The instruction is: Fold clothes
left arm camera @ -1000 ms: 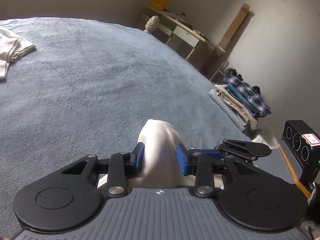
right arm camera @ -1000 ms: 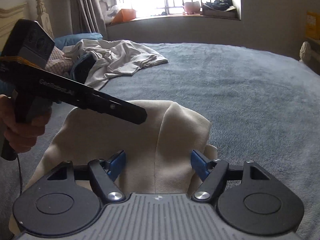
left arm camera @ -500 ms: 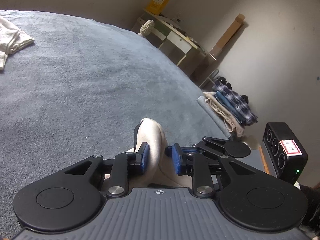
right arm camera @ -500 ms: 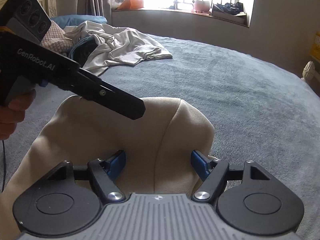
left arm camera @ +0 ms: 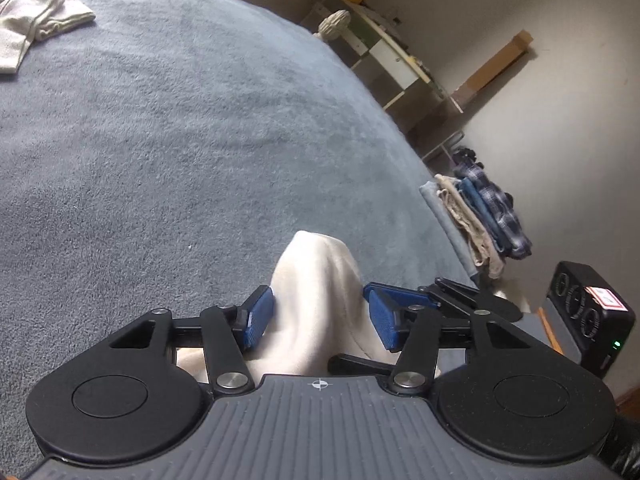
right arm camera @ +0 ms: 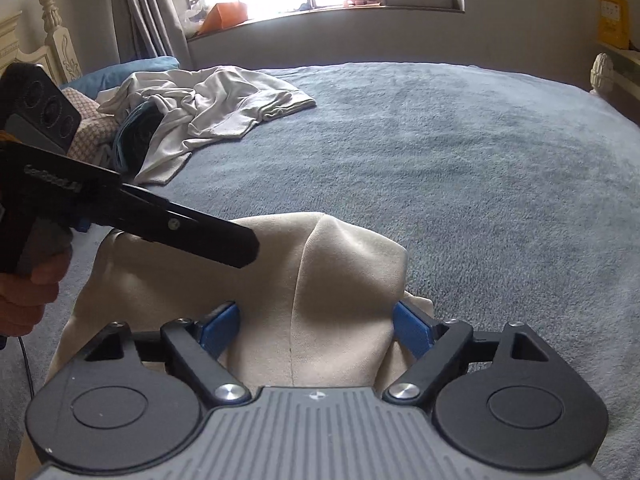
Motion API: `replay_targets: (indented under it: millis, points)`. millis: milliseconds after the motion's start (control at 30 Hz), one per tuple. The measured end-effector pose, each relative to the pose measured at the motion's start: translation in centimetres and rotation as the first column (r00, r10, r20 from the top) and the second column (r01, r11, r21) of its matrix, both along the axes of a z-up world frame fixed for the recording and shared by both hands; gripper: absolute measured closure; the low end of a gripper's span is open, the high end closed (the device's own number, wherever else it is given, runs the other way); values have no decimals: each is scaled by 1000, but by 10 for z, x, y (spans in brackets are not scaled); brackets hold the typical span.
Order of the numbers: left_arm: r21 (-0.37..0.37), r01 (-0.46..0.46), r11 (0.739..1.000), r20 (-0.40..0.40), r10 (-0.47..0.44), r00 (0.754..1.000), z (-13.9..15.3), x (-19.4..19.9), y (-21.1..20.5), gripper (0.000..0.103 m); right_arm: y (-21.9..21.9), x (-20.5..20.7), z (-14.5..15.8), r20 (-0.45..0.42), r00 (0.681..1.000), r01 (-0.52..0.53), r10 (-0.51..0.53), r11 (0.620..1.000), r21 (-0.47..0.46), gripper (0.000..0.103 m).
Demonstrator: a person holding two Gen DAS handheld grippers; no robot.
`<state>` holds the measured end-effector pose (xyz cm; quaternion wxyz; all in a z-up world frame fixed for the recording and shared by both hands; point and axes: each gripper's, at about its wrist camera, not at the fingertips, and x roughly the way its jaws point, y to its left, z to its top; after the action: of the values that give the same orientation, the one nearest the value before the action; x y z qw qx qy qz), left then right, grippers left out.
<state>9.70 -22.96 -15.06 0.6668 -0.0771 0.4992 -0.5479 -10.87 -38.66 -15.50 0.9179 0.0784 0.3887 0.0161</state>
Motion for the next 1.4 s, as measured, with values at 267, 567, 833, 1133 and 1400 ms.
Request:
replay_targets:
  millis: [267, 567, 833, 1133, 1400]
  points:
    - [-78, -10, 997, -62, 5, 998, 7, -3, 5, 88, 11, -13, 5, 87, 996, -24, 32, 995, -92, 16]
    - [-219, -12, 976, -142, -20, 990, 19, 1, 17, 89, -7, -15, 9, 129, 989, -86, 68, 987, 135, 21]
    - [-34, -117, 993, 40, 119, 992, 10, 3, 9, 70, -50, -48, 9, 96, 982, 128, -165, 942, 312, 18]
    - [-109, -183, 977, 210, 203, 956, 38, -30, 86, 62, -64, -81, 14, 63, 972, 189, -228, 909, 372, 22]
    - [-41, -251, 967, 179, 254, 951, 22, -79, 147, 61, -47, -30, -13, -148, 976, 203, -160, 912, 356, 44]
